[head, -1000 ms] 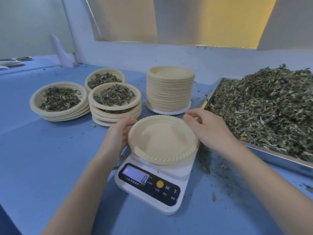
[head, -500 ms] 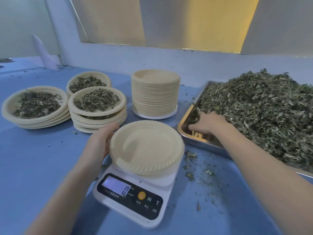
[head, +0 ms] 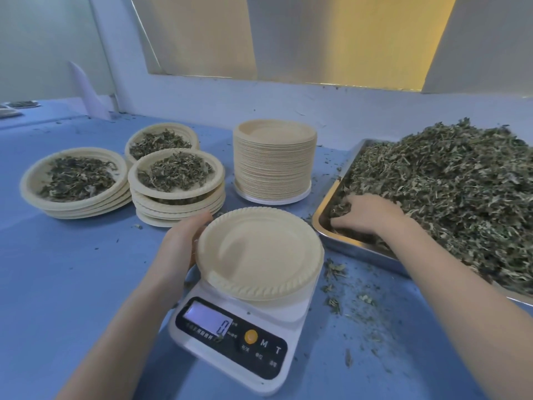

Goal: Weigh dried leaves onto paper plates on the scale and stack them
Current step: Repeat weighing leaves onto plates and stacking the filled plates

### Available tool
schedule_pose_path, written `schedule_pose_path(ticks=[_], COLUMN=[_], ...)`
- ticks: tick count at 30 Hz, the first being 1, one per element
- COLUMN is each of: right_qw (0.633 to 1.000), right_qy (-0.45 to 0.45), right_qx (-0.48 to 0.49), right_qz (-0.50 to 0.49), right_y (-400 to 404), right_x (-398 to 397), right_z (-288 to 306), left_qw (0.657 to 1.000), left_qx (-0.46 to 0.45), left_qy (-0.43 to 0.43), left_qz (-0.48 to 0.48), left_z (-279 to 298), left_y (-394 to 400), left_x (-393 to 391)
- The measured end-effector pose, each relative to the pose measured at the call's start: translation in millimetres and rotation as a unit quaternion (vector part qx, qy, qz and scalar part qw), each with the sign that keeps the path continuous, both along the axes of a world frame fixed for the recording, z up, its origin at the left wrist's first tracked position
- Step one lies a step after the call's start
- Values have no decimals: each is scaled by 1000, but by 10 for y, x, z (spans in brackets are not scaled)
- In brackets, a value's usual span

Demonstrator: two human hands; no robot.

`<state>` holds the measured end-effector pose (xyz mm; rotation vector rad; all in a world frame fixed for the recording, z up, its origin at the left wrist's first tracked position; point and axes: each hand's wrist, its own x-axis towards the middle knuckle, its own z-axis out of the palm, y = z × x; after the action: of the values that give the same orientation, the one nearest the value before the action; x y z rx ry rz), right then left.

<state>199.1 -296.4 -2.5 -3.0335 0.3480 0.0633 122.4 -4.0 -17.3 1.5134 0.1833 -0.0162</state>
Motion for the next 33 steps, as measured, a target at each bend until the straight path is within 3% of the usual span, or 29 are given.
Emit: schedule_pose_path(ticks=[3, 5, 8, 12, 14, 17, 24, 28, 33], right_qw=[999, 1000, 995, 993, 989, 992, 989, 975, 943], right_qy=[-45, 4, 90, 53, 78, 106, -56, -161, -200], right_qx=[20, -6, 37, 63, 94, 17, -15, 123, 239], right_qz=[-9, -27, 19, 80, 85, 69, 139, 95, 117], right_y=[-65, -106, -114, -127, -154, -111, 29, 56, 366], right_x=[-4, 17, 53, -43, -109, -128, -142, -152, -341], right_z=[-24, -32, -55, 8, 31, -25, -11, 187, 518], left_qw=[1000, 1000, 1000, 1000, 1000, 1000, 999, 998, 999], left_qx=[-1, -2, -6, -10, -11, -7, -31, -43, -39], left_qy=[9, 12, 12, -4, -4, -2, -7, -11, -14], left_qz=[4, 7, 11, 22, 20, 19, 37, 41, 28], left_z=[-3, -11, -13, -15, -16, -28, -14, -2, -3], left_y=[0, -4, 4, 20, 14, 10, 46, 36, 33], left_x=[5, 15, 17, 28, 32, 34, 12, 12, 15])
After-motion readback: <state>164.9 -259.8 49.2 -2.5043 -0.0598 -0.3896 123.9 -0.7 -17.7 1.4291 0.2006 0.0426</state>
